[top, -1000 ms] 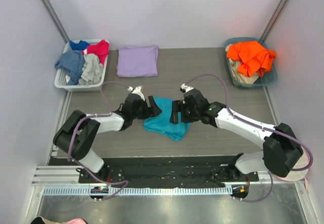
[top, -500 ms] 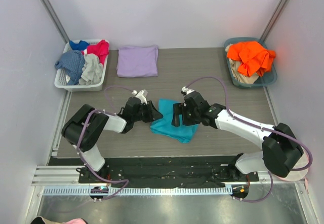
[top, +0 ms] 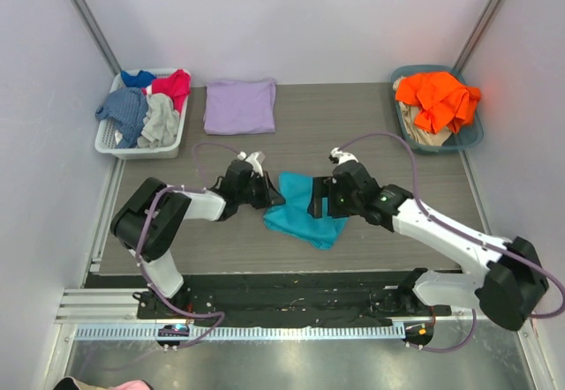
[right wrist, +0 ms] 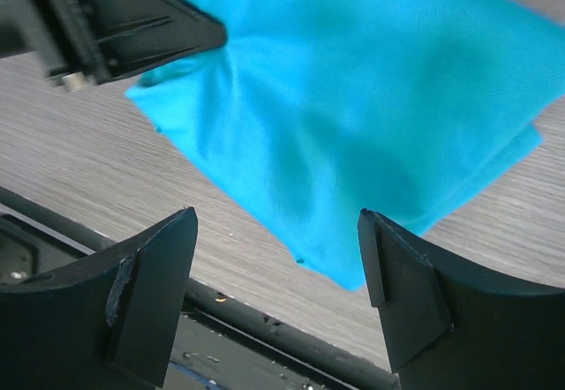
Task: Fold and stack the t-shirts
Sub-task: Neatly place the folded tshirt to the corner
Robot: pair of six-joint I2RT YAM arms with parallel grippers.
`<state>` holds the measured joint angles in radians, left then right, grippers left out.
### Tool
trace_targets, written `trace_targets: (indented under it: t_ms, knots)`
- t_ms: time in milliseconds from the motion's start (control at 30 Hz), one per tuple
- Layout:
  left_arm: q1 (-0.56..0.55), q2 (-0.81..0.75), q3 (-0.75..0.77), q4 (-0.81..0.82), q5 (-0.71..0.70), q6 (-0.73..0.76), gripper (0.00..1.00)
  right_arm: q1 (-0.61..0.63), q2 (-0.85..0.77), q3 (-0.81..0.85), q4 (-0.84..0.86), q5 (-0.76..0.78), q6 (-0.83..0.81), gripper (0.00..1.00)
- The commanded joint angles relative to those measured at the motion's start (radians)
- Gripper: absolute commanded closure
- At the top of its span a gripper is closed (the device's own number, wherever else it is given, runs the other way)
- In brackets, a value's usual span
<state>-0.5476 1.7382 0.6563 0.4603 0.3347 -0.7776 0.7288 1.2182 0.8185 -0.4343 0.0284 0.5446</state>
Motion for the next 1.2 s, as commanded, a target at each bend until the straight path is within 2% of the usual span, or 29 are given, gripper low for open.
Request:
trace_targets:
  t_ms: [0,167,367,633,767,1100,1167]
  knots:
    - [-0.002,0.0,0.17,-0.267,-0.055,0.13,1.0,0.0,-0.135,-0.016,-0.056,0.082,0.041,0.18]
    - [-0.002,0.119,0.388,-0.37,-0.072,0.189,1.0,0.0,-0.192,-0.061,-0.096,0.099,0.054,0.18]
    - [-0.002,0.294,0.614,-0.405,-0.049,0.205,1.0,0.0,-0.198,-0.104,-0.1,0.096,0.064,0.18]
    - [-0.002,0.503,0.939,-0.416,-0.086,0.175,1.0,0.0,-0.18,-0.133,-0.089,0.111,0.077,0.18]
    - [-0.002,0.607,1.104,-0.445,-0.14,0.166,1.0,0.0,-0.171,-0.136,-0.084,0.133,0.081,0.18]
    - [0.049,0.915,1.691,-0.644,-0.281,0.187,1.0,0.0,-0.117,-0.168,-0.032,0.108,0.097,0.18]
    - [0.061,0.948,1.73,-0.649,-0.31,0.187,1.0,-0.002,-0.109,-0.179,-0.018,0.107,0.101,0.18]
